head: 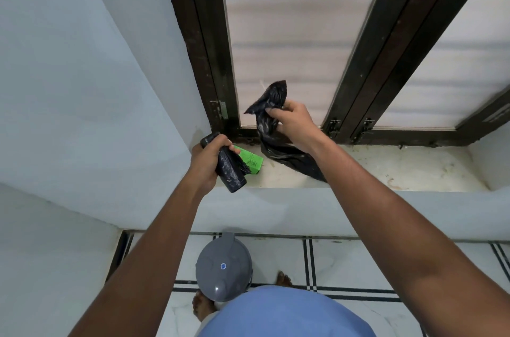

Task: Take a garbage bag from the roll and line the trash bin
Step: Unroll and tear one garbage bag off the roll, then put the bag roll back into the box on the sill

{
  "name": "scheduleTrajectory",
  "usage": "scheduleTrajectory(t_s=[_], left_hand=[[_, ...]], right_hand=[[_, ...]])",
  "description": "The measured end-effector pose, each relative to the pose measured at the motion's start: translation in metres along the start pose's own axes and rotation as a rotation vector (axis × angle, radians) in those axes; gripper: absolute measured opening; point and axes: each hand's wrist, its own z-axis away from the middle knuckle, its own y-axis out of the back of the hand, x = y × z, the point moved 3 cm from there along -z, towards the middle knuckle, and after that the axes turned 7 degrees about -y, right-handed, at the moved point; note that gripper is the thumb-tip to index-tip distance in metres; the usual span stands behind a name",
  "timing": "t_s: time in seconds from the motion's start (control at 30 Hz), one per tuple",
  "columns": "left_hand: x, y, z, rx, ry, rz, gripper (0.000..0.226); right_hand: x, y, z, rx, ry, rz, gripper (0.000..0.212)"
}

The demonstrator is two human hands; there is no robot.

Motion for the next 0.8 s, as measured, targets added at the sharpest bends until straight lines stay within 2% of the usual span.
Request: scheduleTrajectory(t_s=[0.07, 0.17, 0.23, 0.37, 0.6, 0.73, 0.8], left_hand=[[-0.001, 0.001, 0.001, -0.001, -0.012, 0.028, 0.02], [0.0, 0.001, 0.003, 0.012, -0.024, 0.054, 0.022], [-0.002, 0.003, 0.002, 0.034, -0.023, 0.054, 0.019], [-0.009, 0.007, 0.0, 0.059, -0.017, 0.085, 0.017], [-0.033, -0.002, -0.001, 0.051, 0.023, 0.065, 0.014], [-0.044, -0.022, -0.003, 0.02, 0.072, 0.036, 0.009], [-0.048, -0.032, -0.004, 0.0, 0.075, 0.035, 0.01]], right_hand=[[-0.015, -0.011, -0.006, -0.001, 0.103, -0.043, 0.008], [-0.031, -0.02, -0.008, 0.145, 0.306, 0.1, 0.01], [-0.023, -0.016, -0.012, 0.245, 0.351, 0.163, 0.018], [0.027, 0.011, -0.015, 0.319, 0.22, 0.129, 0.008], [0.139, 0.069, -0.004, 0.358, -0.092, 0.643, 0.024], [0.151, 0.068, -0.003, 0.341, -0.124, 0.742, 0.014], [0.153, 0.067, -0.005, 0.33, -0.162, 0.81, 0.03]])
